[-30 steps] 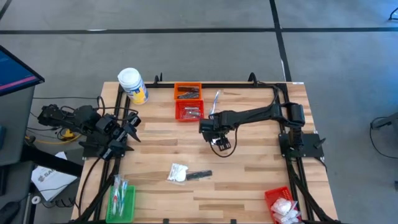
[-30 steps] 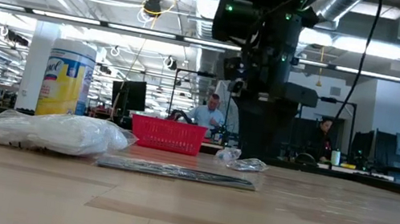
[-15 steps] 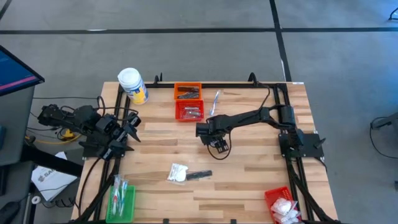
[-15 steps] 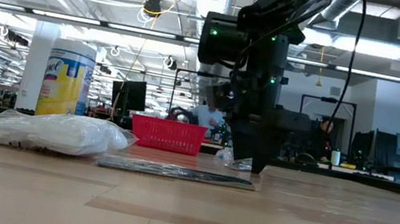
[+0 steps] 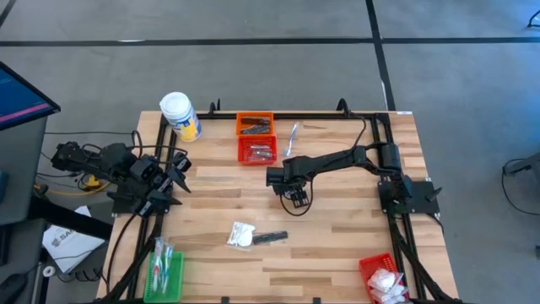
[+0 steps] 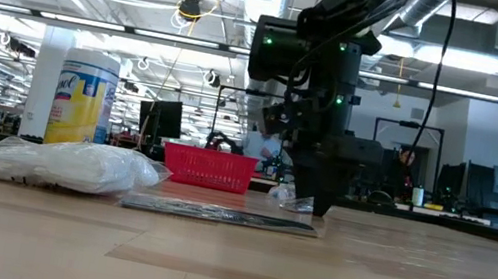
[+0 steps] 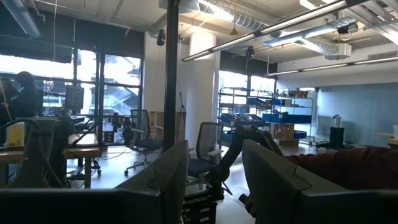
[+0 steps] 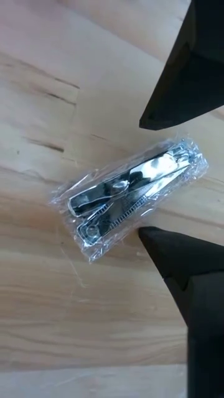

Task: Pick & Place Travel size toiletries
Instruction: Put the nail cutter into the top red basket

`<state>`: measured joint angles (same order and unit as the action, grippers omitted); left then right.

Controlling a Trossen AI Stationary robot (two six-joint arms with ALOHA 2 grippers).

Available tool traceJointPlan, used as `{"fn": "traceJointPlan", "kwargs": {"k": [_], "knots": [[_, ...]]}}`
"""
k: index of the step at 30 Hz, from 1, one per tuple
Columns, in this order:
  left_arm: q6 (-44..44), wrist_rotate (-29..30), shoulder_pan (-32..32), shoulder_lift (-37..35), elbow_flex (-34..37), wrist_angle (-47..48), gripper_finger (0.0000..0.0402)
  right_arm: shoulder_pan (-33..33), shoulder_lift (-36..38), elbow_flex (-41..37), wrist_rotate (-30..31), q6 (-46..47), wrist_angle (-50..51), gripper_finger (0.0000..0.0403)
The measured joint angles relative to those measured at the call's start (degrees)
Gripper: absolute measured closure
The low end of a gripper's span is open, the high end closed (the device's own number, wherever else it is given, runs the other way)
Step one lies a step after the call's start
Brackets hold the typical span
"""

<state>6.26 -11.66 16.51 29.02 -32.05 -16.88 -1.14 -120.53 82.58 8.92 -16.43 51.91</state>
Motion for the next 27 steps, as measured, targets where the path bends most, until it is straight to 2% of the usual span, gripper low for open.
{"fn": "traceJointPlan", "kwargs": {"k": [6, 19, 23, 27], "knots": [[0.0, 0.0, 0.0, 0.0, 0.0, 0.0, 0.0254, 0.71, 0.0, -0.08, -0.01, 1.79, 0.14, 0.0173], [0.0, 0.0, 0.0, 0.0, 0.0, -0.02, 0.0254, 1.55, 0.0, -0.13, -2.72, 6.02, 0.37, 0.0339], [0.0, 0.0, 0.0, 0.0, 0.0, -0.02, 0.0254, 2.0, 0.0, -0.13, -2.61, 6.08, 0.3, 0.0357], [0.0, 0.0, 0.0, 0.0, 0.0, -0.02, 0.0254, 2.2, 0.0, -0.13, -2.42, 8.44, 0.14, 0.0346]]}}
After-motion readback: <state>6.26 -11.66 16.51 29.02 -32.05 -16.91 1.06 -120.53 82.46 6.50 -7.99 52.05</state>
